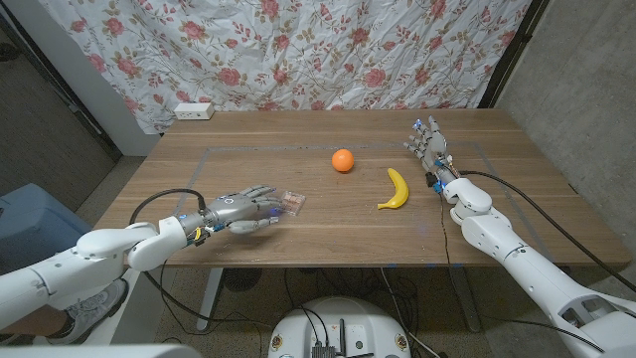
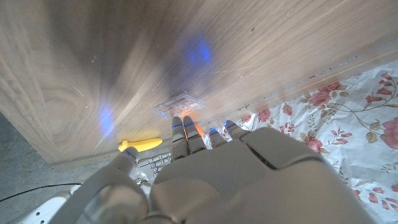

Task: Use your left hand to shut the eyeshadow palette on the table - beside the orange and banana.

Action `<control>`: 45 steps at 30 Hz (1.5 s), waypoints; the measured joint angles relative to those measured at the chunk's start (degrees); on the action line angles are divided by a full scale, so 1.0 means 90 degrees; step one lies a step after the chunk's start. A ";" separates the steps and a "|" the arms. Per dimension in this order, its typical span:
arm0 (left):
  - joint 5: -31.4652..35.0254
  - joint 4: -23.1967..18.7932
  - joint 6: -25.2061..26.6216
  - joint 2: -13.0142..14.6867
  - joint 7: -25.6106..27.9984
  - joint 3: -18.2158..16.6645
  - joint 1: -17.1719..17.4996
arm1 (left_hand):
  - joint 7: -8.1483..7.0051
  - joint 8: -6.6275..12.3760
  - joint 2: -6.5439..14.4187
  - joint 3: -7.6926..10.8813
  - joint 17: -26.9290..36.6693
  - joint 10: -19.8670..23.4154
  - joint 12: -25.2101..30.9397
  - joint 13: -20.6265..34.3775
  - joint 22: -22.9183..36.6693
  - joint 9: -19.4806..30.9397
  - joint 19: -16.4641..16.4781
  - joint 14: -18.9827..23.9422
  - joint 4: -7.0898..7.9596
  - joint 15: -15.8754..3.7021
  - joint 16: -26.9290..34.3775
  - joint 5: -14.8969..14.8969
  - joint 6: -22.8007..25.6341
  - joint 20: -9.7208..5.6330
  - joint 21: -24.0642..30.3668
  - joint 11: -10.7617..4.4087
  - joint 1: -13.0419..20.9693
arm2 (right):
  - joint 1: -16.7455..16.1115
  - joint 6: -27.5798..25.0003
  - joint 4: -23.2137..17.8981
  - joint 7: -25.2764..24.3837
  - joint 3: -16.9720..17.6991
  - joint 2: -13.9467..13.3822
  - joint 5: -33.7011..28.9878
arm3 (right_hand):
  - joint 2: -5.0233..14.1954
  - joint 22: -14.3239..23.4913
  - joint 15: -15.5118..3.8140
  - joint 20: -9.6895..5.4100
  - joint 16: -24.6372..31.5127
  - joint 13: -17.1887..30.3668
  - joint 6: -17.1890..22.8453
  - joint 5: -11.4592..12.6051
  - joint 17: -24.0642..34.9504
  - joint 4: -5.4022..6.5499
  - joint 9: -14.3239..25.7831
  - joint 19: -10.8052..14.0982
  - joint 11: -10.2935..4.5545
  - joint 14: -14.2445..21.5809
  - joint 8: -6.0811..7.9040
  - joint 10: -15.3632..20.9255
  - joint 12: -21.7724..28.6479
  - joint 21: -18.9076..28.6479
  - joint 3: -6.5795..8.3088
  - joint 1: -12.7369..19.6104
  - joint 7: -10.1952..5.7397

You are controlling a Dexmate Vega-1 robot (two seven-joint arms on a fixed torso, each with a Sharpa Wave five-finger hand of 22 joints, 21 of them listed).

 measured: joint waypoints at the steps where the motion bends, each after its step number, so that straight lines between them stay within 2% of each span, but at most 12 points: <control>1: -0.0026 0.0000 0.0004 0.0000 0.0017 0.0000 0.0000 | 0.0000 0.0000 0.0000 0.0000 0.0000 0.0000 0.0000 0.0000 0.0000 0.0000 0.0000 0.0000 0.0000 0.0000 0.0000 0.0000 0.0000 0.0000 0.0000 0.0000 0.0000 | 0.0000 0.0000 0.0000 0.0000 0.0000 0.0000 0.0000 | 0.0000 0.0000 0.0000 0.0000 0.0000 0.0000 0.0000 0.0000 0.0000 0.0000 0.0000 0.0000 0.0000 0.0000 0.0000 0.0000 0.0000 0.0000 0.0000 0.0000 0.0000; 12: -0.0460 -0.0084 0.0008 0.0038 0.0175 -0.0310 0.0213 | -0.0010 0.0000 0.0000 -0.0015 -0.0033 0.0023 -0.0025 0.0000 -0.0010 0.0001 0.0033 0.0137 0.0016 0.0022 0.0000 0.0045 0.0040 0.0039 0.0048 0.0023 0.0000 | 0.0000 -0.0001 -0.0001 0.0000 0.0000 -0.0003 0.0002 | 0.0000 0.0000 0.0000 0.0000 0.0000 0.0000 0.0000 0.0000 0.0000 0.0000 0.0000 0.0000 0.0000 0.0000 0.0000 0.0000 0.0000 0.0000 0.0000 0.0000 0.0000; 15: -0.0586 -0.0084 -0.0026 0.0038 0.0194 -0.0310 0.0213 | 0.0000 -0.0019 0.0000 -0.0042 -0.0033 0.0067 -0.0025 0.0001 -0.0016 0.0001 0.0034 0.0229 -0.0011 0.0023 0.0000 0.0045 0.0068 0.0126 0.0096 0.0023 0.0000 | 0.0000 -0.0001 -0.0002 0.0000 0.0001 -0.0005 0.0002 | 0.0000 0.0000 0.0000 0.0000 0.0000 0.0000 0.0000 0.0000 0.0000 0.0000 0.0000 0.0000 0.0000 0.0000 0.0000 0.0000 0.0000 0.0000 0.0000 0.0000 0.0000; 32: -0.1400 0.0347 -0.0444 -0.0526 0.0019 -0.0542 -0.0077 | 0.0037 -0.0021 0.0000 -0.0042 -0.0062 0.0205 -0.0024 0.0001 -0.0015 0.0002 0.0034 0.0725 -0.0011 -0.0040 0.0093 0.0045 0.0265 0.0126 0.0194 0.0045 0.0000 | -0.0004 -0.0004 -0.0007 -0.0001 0.0004 -0.0006 0.0003 | 0.0000 0.0000 0.0000 0.0000 0.0000 0.0000 0.0000 0.0000 0.0001 0.0000 0.0000 0.0000 0.0000 0.0000 0.0000 0.0000 0.0000 0.0000 0.0000 0.0000 0.0000; 35: -0.1541 0.0417 -0.0496 -0.0611 -0.0032 -0.0560 -0.0124 | 0.0051 -0.0020 0.0000 0.0023 -0.0063 0.0256 -0.0023 0.0001 -0.0043 0.0002 0.0033 0.0866 -0.0075 -0.0054 0.0093 0.0079 0.0344 0.0124 0.0261 0.0049 0.0000 | -0.0004 -0.0004 -0.0007 -0.0001 0.0004 -0.0006 0.0003 | 0.0000 0.0000 0.0000 0.0000 0.0000 0.0000 0.0000 0.0000 0.0001 0.0000 0.0000 0.0000 0.0000 0.0000 0.0000 0.0000 0.0000 0.0000 0.0000 0.0000 0.0000; 38: -0.1786 0.0544 -0.0540 -0.0771 -0.0118 -0.0586 -0.0190 | 0.0134 -0.0020 0.0021 0.0111 -0.0092 0.0345 -0.0023 0.0001 -0.0061 0.0002 0.0027 0.1079 -0.0163 -0.0070 0.0094 0.0099 0.0480 -0.0005 0.0305 0.0112 0.0080 | -0.0005 -0.0004 -0.0007 -0.0001 0.0004 -0.0006 0.0003 | 0.0000 0.0000 0.0000 0.0000 0.0000 0.0000 0.0000 0.0000 0.0001 0.0000 0.0000 0.0000 0.0000 0.0000 0.0000 0.0000 0.0000 0.0000 0.0000 0.0000 0.0000; 45: -0.2284 0.0830 -0.0613 -0.1097 -0.0258 -0.0619 -0.0365 | 0.0170 -0.0020 0.0034 0.0180 -0.0091 0.0432 -0.0022 0.0001 -0.0075 0.0002 0.0081 0.1195 -0.0193 -0.0057 0.0050 0.0099 0.0580 -0.0059 0.0309 0.0114 0.0119 | -0.0004 -0.0004 -0.0007 -0.0001 0.0004 -0.0004 0.0003 | 0.0000 0.0000 0.0000 0.0000 0.0000 0.0000 0.0000 0.0000 0.0001 0.0000 0.0000 0.0000 0.0000 0.0000 0.0000 0.0000 0.0000 0.0000 0.0000 0.0000 0.0000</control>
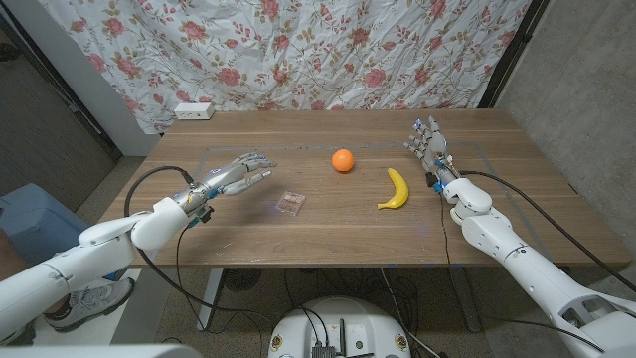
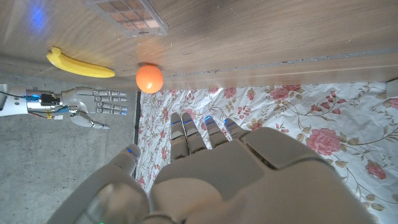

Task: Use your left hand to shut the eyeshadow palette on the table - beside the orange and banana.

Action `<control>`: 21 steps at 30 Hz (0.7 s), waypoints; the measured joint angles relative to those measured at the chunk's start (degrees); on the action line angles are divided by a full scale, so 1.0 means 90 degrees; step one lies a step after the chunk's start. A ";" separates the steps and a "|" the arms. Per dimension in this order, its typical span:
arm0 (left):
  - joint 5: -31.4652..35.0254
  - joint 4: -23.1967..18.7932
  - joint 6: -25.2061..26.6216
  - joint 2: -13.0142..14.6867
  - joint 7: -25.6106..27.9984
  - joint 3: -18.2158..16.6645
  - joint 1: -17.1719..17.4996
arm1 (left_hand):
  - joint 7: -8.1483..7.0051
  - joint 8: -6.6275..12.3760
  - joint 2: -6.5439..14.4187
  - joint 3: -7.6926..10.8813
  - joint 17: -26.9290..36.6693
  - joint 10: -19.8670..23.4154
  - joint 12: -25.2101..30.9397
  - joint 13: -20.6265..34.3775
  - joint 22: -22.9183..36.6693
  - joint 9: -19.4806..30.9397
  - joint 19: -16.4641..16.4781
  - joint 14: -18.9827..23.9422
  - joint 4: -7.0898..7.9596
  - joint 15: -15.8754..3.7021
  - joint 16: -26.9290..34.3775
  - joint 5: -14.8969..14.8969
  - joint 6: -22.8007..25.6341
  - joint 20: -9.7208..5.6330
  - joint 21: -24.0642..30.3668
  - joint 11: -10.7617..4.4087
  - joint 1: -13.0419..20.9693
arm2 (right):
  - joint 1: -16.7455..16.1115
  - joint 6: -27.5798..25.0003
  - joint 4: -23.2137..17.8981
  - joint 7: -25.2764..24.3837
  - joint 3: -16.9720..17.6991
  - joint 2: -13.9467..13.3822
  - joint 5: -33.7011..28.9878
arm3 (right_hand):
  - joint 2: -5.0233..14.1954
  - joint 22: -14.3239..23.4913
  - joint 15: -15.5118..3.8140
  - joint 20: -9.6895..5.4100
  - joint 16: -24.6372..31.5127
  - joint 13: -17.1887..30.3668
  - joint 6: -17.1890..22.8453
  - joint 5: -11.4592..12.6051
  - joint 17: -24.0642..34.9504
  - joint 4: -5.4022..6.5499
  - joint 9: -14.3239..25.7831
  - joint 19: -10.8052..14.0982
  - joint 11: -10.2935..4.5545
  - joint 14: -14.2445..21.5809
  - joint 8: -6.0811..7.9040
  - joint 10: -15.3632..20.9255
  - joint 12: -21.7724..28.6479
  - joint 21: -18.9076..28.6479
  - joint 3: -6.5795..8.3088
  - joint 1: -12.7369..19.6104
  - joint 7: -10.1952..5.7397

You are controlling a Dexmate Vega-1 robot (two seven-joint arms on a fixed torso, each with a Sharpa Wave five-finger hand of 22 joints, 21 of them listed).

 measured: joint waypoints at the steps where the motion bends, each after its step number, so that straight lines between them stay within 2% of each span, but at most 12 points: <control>1: -0.0052 0.0046 -0.0021 -0.0043 -0.0023 0.0000 -0.0035 | 0.0000 0.0000 0.0000 0.0019 -0.0020 0.0000 0.0000 0.0000 0.0000 0.0000 0.0000 0.0000 -0.0019 0.0000 0.0000 0.0000 0.0000 0.0000 0.0000 0.0000 0.0000 | 0.0000 0.0000 0.0000 0.0000 0.0000 0.0000 0.0000 | 0.0000 0.0000 0.0000 0.0000 0.0000 0.0000 0.0000 0.0000 0.0000 0.0000 0.0000 0.0000 0.0000 0.0000 0.0000 0.0000 0.0000 0.0000 0.0000 0.0000 0.0000; 15: -0.0582 0.0600 -0.0224 -0.0543 -0.0269 0.0079 -0.0489 | 0.0000 -0.0026 0.0008 0.0125 -0.0029 0.0034 -0.0027 0.0000 0.0001 0.0000 0.0103 0.0069 -0.0072 0.0000 -0.0074 0.0000 -0.0001 0.0103 0.0000 0.0034 0.0041 | 0.0001 0.0000 0.0001 0.0000 -0.0002 0.0001 -0.0002 | 0.0000 0.0000 0.0000 0.0000 0.0000 0.0000 0.0000 0.0000 0.0000 0.0000 0.0000 0.0000 0.0000 0.0000 0.0000 0.0000 0.0000 0.0000 0.0000 0.0000 0.0000; 21: -0.0866 0.0786 -0.0284 -0.0725 -0.0418 0.0125 -0.0623 | 0.0000 -0.0050 0.0029 0.0204 -0.0029 0.0019 -0.0051 0.0000 0.0001 0.0000 0.0154 0.0103 -0.0114 -0.0034 -0.0074 0.0000 -0.0001 0.0086 0.0000 0.0050 0.0062 | 0.0002 0.0000 0.0003 0.0000 -0.0002 0.0002 -0.0002 | 0.0000 0.0000 0.0000 0.0000 0.0000 0.0000 0.0000 0.0000 0.0001 0.0000 0.0000 0.0000 0.0000 0.0000 0.0000 0.0000 0.0000 0.0000 0.0000 0.0000 0.0000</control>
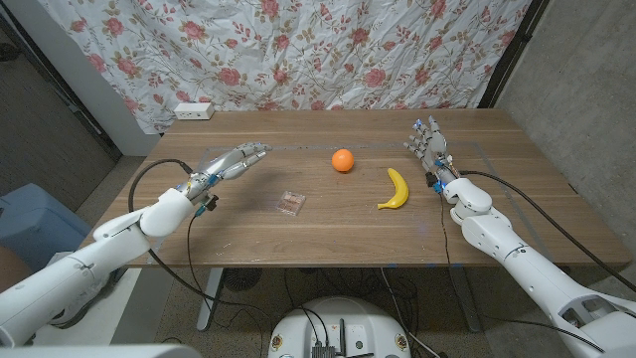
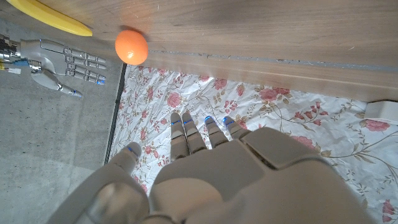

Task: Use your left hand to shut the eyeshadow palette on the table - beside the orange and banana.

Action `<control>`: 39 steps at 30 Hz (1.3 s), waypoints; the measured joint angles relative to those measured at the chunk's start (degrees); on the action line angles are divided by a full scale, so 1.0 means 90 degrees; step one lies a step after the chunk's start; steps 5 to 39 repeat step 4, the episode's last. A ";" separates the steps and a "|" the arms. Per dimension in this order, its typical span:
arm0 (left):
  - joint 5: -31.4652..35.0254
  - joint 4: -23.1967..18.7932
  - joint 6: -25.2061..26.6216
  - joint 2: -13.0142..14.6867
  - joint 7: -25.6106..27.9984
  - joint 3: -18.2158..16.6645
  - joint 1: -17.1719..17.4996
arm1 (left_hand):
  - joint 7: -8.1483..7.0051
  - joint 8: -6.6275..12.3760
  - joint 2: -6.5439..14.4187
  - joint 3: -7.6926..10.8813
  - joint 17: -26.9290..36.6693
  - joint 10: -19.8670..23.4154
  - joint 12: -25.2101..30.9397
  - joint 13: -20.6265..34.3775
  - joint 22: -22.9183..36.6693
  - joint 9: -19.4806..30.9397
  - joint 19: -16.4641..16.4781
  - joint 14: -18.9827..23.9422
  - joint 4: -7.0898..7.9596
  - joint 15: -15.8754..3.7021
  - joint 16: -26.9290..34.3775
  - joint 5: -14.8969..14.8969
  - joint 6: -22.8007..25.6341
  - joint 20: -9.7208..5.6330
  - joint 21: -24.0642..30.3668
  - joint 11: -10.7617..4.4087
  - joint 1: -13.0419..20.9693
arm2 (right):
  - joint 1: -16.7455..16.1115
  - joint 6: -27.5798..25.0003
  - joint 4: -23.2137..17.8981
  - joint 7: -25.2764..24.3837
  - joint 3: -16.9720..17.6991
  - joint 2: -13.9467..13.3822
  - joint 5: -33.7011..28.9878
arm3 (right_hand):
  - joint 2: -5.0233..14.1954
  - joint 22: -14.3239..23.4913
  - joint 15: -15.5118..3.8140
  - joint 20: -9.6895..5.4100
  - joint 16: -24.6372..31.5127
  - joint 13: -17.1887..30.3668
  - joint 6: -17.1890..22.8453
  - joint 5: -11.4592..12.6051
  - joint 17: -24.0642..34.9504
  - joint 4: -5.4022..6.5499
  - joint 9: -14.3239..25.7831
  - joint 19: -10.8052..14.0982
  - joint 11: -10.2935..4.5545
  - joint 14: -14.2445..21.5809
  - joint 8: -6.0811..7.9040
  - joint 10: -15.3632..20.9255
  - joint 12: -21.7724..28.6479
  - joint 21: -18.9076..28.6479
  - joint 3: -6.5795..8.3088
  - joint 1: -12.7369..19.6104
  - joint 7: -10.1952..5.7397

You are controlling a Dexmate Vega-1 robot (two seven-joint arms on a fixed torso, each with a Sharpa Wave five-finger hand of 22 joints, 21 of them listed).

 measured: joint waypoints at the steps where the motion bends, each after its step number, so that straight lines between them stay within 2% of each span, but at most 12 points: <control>1: 0.0000 0.0029 0.0000 -0.0042 0.0000 0.0005 -0.0019 | 0.0000 0.0000 0.0024 0.0045 0.0000 -0.0019 -0.0016 0.0000 0.0000 0.0000 0.0020 0.0000 0.0005 0.0000 -0.0008 0.0000 0.0000 0.0020 0.0000 0.0019 0.0024 | 0.0000 0.0000 0.0000 0.0000 0.0000 0.0000 0.0000 | 0.0000 0.0000 0.0000 0.0000 0.0000 0.0000 0.0000 0.0000 0.0000 0.0000 0.0000 0.0000 0.0000 0.0000 0.0000 0.0000 0.0000 0.0000 0.0000 0.0000 0.0000; 4: -0.0145 0.0117 0.0006 -0.0144 -0.0044 0.0018 -0.0072 | 0.0000 0.0000 0.0013 0.0112 0.0000 -0.0043 -0.0022 0.0000 0.0000 0.0000 0.0115 0.0034 -0.0021 0.0034 -0.0037 0.0039 0.0000 0.0024 0.0000 0.0043 0.0047 | 0.0000 0.0001 0.0000 0.0000 0.0000 0.0000 0.0000 | 0.0000 0.0000 0.0000 0.0000 0.0000 0.0000 0.0000 0.0000 0.0000 0.0000 0.0000 0.0000 0.0000 0.0000 0.0000 0.0000 0.0000 0.0000 0.0000 0.0000 0.0000; 39: -0.0145 0.0117 0.0006 -0.0144 -0.0044 0.0018 -0.0072 | 0.0000 0.0000 0.0013 0.0112 0.0000 -0.0043 -0.0022 0.0000 0.0000 0.0000 0.0115 0.0034 -0.0021 0.0034 -0.0037 0.0039 0.0000 0.0024 0.0000 0.0043 0.0047 | 0.0000 0.0001 0.0000 0.0000 0.0000 0.0000 0.0000 | 0.0000 0.0000 0.0000 0.0000 0.0000 0.0000 0.0000 0.0000 0.0000 0.0000 0.0000 0.0000 0.0000 0.0000 0.0000 0.0000 0.0000 0.0000 0.0000 0.0000 0.0000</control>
